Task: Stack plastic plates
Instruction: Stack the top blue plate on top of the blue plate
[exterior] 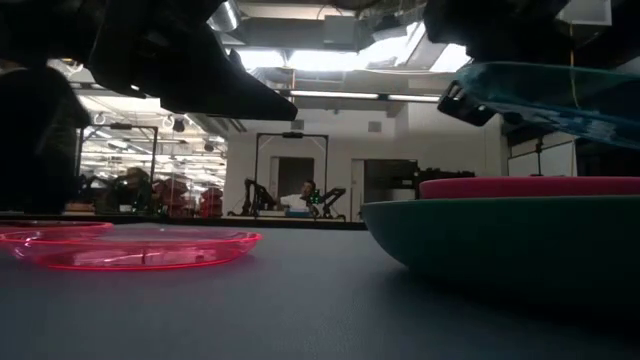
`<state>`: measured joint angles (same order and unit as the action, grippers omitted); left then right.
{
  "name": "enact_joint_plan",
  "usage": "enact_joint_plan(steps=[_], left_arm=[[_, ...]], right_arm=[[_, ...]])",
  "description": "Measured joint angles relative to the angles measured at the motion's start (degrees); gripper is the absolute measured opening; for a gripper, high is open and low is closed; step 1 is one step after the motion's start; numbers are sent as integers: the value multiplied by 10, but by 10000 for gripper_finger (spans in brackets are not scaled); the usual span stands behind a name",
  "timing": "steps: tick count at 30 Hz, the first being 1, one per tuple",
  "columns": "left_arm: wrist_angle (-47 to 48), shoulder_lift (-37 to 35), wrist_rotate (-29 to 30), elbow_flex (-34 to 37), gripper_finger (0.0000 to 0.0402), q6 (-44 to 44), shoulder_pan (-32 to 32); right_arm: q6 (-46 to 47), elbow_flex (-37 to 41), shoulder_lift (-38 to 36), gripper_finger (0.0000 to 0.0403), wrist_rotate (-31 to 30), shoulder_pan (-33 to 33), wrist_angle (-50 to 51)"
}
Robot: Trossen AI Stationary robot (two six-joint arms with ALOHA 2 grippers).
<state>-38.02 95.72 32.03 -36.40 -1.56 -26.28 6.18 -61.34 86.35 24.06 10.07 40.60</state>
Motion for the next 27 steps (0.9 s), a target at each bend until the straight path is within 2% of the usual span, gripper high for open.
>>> enact_joint_plan(steps=[10,27], left_arm=[[0,0,0,0,118,0,0],[0,0,1,0,118,-1,0]], right_arm=[[28,0,0,0,-40,42,0],[24,0,57,0,-41,42,-4]])
